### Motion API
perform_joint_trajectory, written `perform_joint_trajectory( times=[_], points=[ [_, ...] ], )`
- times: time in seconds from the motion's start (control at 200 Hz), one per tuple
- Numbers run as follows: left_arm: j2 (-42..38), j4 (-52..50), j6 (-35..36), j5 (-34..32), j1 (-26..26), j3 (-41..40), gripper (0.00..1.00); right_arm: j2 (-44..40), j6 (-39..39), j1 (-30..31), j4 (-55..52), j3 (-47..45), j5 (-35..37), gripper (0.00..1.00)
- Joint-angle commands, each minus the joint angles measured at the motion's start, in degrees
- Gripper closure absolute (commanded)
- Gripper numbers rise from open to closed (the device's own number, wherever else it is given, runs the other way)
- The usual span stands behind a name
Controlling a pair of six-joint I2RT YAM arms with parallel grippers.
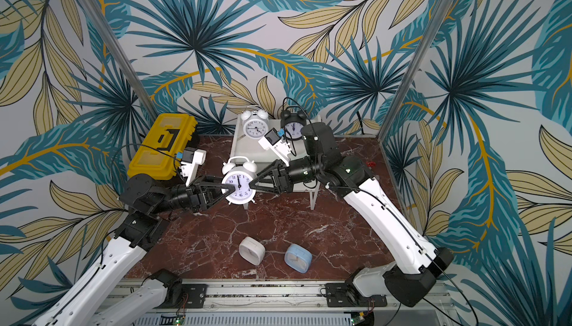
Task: Place the alarm clocks on the shelf by style
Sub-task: Pick up the alarm from the center of the board, then place the alarm on the shelf.
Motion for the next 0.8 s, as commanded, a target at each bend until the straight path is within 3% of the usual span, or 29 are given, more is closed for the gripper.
perform_joint_trajectory(
  times=[0.0, 0.05, 0.185, 0.441, 0.791],
  points=[
    [-0.9, -2.0, 2.6, -4.5, 0.2, 2.1, 0.24, -1.6, -3.8, 0.1, -2.1, 2.0, 2.2, 0.79],
    [-1.5, -3.3, 3.2, -7.3, 0.2, 1.9, 0.14, -1.8, -5.6, 0.1, -2.8, 2.9, 5.1, 0.79],
    [-4.3, -8.6, 6.2, -18.0, 0.9, 2.5, 0.06, -2.3, -11.7, 0.0, -3.6, 5.6, 14.5, 0.79],
    [-11.5, -20.0, 8.0, -42.7, 2.3, 0.9, 0.03, 3.3, -20.4, -2.9, -0.3, 13.1, 22.4, 0.81],
    [-14.9, -24.5, 7.5, -43.5, 2.5, -1.6, 0.04, 9.0, -25.0, -3.7, 6.7, 10.9, 27.3, 0.81]
  ],
)
